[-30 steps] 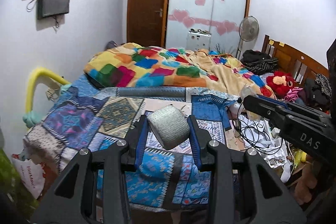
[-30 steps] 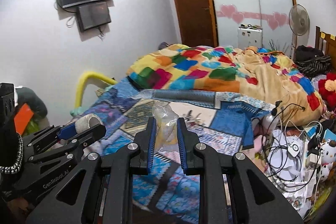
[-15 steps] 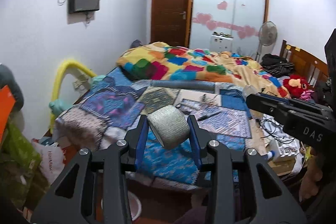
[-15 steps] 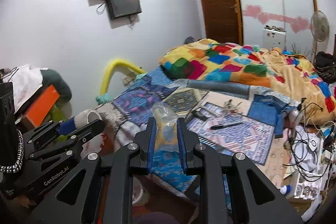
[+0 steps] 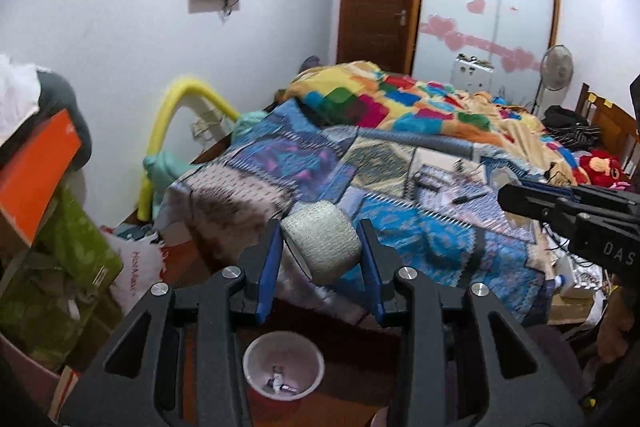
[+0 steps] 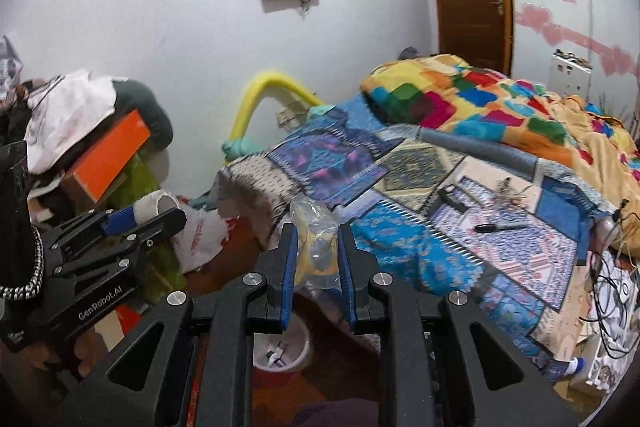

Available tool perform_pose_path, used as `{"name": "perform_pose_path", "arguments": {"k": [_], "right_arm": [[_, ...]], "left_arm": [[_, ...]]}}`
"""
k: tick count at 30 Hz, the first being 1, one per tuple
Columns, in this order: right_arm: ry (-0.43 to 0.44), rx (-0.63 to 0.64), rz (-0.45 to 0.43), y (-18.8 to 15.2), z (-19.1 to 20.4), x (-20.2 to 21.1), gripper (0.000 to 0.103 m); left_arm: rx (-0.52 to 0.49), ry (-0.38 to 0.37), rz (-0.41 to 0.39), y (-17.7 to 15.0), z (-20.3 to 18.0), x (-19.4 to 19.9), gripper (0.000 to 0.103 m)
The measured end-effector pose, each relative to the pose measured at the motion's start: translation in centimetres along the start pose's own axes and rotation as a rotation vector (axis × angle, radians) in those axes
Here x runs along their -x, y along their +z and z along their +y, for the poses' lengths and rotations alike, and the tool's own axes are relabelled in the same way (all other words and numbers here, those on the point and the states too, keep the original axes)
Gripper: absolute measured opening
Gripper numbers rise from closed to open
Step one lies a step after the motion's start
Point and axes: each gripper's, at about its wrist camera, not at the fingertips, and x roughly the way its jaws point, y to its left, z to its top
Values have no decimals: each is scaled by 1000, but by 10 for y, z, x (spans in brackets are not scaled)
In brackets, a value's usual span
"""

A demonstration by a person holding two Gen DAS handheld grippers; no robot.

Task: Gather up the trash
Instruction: 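Carry the tape roll and clear bag over the white bin, then open the left tool over the bin while the right tool releases the bag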

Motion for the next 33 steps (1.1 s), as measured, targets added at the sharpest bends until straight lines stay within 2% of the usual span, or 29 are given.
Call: {"name": "perform_pose_path", "arguments": {"k": [7, 18, 27, 33], "right_arm": [[45, 35, 112, -12, 27, -50, 18], [124, 70, 353, -52, 62, -139, 18], [186, 62, 535, -78, 80, -210, 18], [183, 81, 591, -82, 86, -246, 20]], "left_arm": [[56, 28, 116, -36, 45, -30, 37], [182, 45, 306, -96, 96, -84, 37], [268, 64, 406, -129, 123, -117, 37], [284, 58, 444, -136, 127, -134, 37]]}}
